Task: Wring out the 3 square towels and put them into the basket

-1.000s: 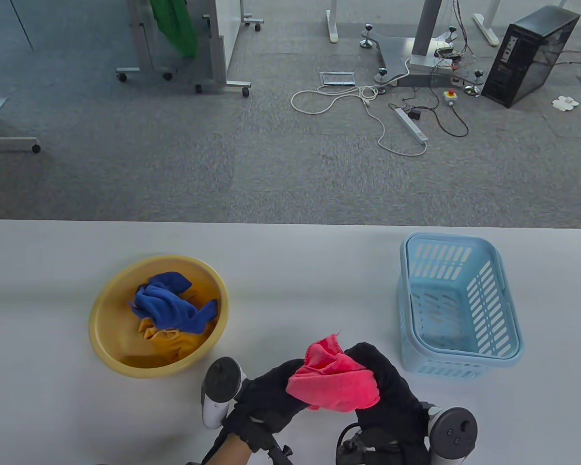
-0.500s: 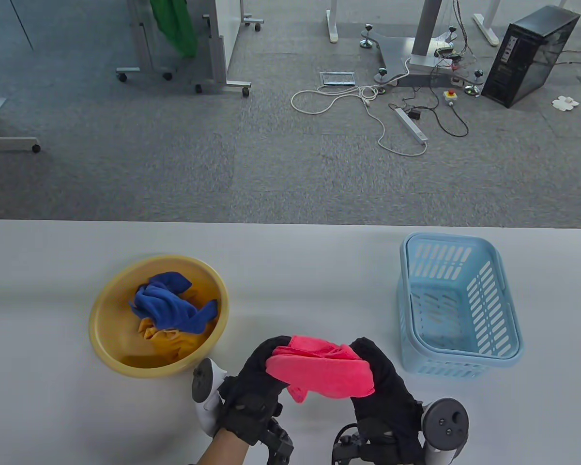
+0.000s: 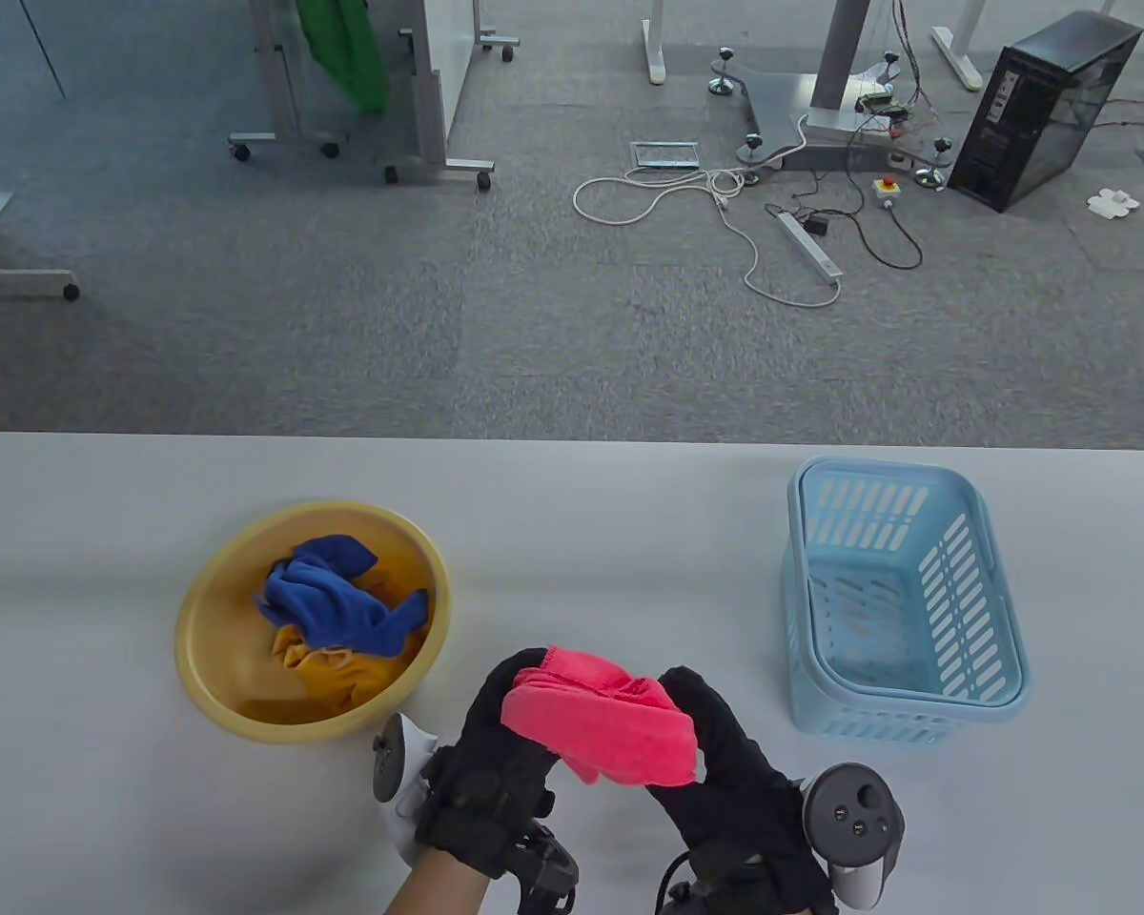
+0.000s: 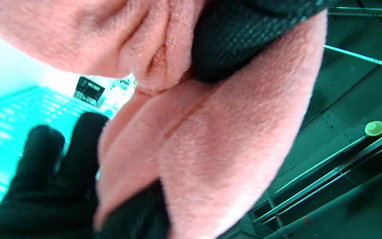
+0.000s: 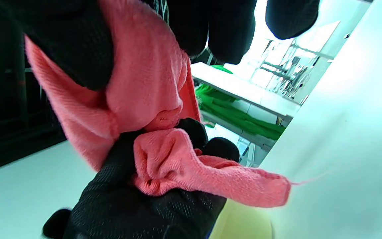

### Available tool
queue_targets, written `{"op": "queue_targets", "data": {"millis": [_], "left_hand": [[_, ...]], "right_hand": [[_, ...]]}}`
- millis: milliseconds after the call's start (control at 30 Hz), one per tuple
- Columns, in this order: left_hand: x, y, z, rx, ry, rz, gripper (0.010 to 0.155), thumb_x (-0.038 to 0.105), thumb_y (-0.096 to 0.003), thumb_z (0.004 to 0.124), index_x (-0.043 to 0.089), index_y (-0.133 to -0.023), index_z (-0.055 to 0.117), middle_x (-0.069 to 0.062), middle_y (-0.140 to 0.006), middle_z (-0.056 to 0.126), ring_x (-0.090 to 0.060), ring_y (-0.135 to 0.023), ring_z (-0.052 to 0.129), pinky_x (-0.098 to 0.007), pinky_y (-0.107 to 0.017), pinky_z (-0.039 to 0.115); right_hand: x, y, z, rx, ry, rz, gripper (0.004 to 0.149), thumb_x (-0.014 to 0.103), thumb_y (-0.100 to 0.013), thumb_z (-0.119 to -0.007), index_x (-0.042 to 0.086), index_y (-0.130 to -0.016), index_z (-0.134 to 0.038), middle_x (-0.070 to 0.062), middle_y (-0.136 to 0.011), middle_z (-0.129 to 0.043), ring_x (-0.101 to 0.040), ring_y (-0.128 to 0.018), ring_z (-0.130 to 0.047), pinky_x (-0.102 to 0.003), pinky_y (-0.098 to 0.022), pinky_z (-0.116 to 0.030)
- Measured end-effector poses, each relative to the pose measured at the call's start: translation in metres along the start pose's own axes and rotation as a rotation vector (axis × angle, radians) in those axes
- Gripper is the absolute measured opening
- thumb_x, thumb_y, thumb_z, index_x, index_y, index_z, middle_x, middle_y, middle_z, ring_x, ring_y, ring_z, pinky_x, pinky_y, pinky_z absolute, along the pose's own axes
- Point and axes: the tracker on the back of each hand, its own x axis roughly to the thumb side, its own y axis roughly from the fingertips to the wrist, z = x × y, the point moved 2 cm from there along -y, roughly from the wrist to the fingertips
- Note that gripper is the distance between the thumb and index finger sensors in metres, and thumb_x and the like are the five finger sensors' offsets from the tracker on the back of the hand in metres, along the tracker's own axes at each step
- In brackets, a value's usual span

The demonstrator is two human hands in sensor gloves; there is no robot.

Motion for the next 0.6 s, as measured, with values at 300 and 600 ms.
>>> {"op": "queue_targets", "data": {"millis": [300, 600], "left_hand": [[0.006, 0.0, -0.003, 0.014, -0.108, 0.0, 0.054, 0.027, -0.0546, 0.091, 0.035, -0.103, 0.069, -0.008, -0.108, 0.063, -0.038, -0.098, 0.073, -0.069, -0.067, 0.059], [0.008, -0.002, 0.019, -0.152, -0.298, 0.072, 0.054, 0.031, -0.0537, 0.092, 0.036, -0.103, 0.071, -0.01, -0.113, 0.06, -0.041, -0.102, 0.07, -0.071, -0.068, 0.057]], "right_hand": [[0.037, 0.008, 0.005, -0.044, 0.155, 0.119, 0.11, 0.056, -0.046, -0.095, 0.023, -0.117, -0.018, -0.026, -0.117, -0.007, -0.059, -0.105, -0.023, -0.075, -0.075, -0.034], [0.014, 0.003, -0.007, 0.01, 0.095, 0.016, 0.111, 0.059, -0.043, -0.096, 0.017, -0.117, -0.025, -0.025, -0.119, -0.02, -0.06, -0.104, -0.026, -0.076, -0.074, -0.037]]}}
